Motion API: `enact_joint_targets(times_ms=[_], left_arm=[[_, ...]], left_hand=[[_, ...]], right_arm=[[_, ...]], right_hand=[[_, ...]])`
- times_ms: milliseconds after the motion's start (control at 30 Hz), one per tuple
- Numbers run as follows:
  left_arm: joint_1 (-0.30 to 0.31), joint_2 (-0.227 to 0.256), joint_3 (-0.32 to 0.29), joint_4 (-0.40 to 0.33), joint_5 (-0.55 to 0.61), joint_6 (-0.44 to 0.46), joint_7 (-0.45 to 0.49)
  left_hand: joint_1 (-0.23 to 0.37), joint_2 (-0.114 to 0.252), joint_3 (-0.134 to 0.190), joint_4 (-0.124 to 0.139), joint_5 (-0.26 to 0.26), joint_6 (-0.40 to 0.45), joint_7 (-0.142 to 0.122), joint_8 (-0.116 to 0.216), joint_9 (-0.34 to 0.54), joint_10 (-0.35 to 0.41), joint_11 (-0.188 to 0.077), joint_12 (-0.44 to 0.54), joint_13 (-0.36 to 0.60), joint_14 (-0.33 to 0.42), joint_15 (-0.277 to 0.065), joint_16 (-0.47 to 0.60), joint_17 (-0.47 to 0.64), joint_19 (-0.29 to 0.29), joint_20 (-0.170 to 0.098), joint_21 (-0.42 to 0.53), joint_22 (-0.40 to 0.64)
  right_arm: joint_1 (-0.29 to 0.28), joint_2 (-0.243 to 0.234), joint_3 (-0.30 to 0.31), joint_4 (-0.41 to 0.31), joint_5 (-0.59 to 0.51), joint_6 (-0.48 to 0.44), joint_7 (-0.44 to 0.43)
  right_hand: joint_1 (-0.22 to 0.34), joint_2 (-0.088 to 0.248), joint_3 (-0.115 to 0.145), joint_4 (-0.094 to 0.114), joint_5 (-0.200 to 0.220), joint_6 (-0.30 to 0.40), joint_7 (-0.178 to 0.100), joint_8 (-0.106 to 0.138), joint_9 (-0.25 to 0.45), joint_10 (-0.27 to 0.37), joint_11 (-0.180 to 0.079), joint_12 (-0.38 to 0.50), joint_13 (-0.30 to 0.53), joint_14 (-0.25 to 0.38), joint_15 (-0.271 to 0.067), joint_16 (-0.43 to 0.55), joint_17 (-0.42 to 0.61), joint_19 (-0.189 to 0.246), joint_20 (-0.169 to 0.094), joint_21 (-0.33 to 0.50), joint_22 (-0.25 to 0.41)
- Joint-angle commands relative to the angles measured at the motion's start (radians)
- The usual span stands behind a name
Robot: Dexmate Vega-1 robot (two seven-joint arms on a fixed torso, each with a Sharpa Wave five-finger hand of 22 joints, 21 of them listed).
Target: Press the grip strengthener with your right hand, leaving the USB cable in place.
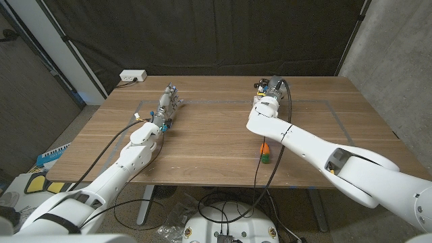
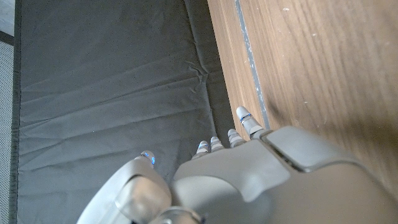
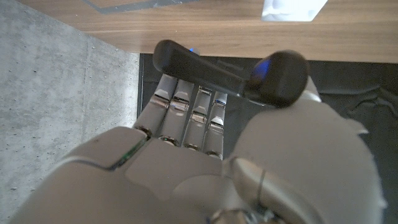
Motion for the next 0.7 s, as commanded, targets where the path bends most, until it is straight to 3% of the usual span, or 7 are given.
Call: enact_joint_targets(times_ms=[33, 333, 500, 700], left_arm=[[0.008, 0.004, -0.002, -0.013, 0.001, -0.001, 0.007], [0.012, 0.007, -0.005, -0.021, 0.001, -0.006, 0.010], [0.013, 0.008, -0.007, -0.022, 0.001, -0.009, 0.010], [0.015, 0.008, -0.007, -0.022, 0.000, -0.009, 0.009]], left_hand=[[0.002, 0.046, -0.002, -0.002, 0.004, -0.248, -0.011, 0.004, 0.002, -0.276, 0.012, 0.003, 0.005, -0.302, -0.046, 0.000, 0.004, -0.332, -0.063, -0.003, 0.004], [0.002, 0.047, -0.002, -0.002, 0.005, -0.245, -0.015, 0.005, 0.002, -0.277, 0.012, 0.003, 0.005, -0.303, -0.045, 0.000, 0.004, -0.331, -0.064, -0.005, 0.004], [0.002, 0.048, -0.002, -0.002, 0.005, -0.242, -0.016, 0.006, 0.003, -0.277, 0.010, 0.004, 0.005, -0.304, -0.048, 0.000, 0.004, -0.331, -0.065, -0.007, 0.004], [0.002, 0.048, -0.002, -0.001, 0.006, -0.239, -0.017, 0.007, 0.003, -0.277, 0.012, 0.004, 0.005, -0.304, -0.048, 0.000, 0.004, -0.330, -0.064, -0.009, 0.004]], right_arm=[[-0.073, -0.008, 0.092, -0.049, 0.027, 0.085, -0.101], [-0.101, -0.018, 0.123, -0.076, 0.041, 0.130, -0.126], [-0.113, -0.026, 0.142, -0.093, 0.056, 0.152, -0.124], [-0.124, -0.036, 0.153, -0.106, 0.065, 0.181, -0.125]], right_hand=[[0.214, 0.170, -0.023, 0.002, -0.001, 0.033, 0.009, 0.016, 0.025, 0.112, -0.076, 0.024, 0.026, 0.242, -0.277, 0.174, 0.062, 0.054, -0.152, 0.086, 0.045], [0.304, 0.175, -0.058, 0.005, -0.008, 0.095, 0.009, 0.042, 0.071, 0.155, -0.069, 0.053, 0.066, 0.348, -0.274, 0.240, 0.161, 0.115, -0.160, 0.260, 0.129], [0.332, 0.183, -0.064, 0.006, -0.010, 0.097, 0.016, 0.043, 0.083, 0.163, -0.059, 0.059, 0.078, 0.367, -0.273, 0.233, 0.159, 0.152, -0.164, 0.319, 0.151], [0.382, 0.197, -0.072, 0.007, -0.010, 0.111, 0.045, 0.048, 0.101, 0.190, -0.031, 0.051, 0.062, 0.401, -0.271, 0.195, 0.114, 0.212, -0.165, 0.407, 0.176]])
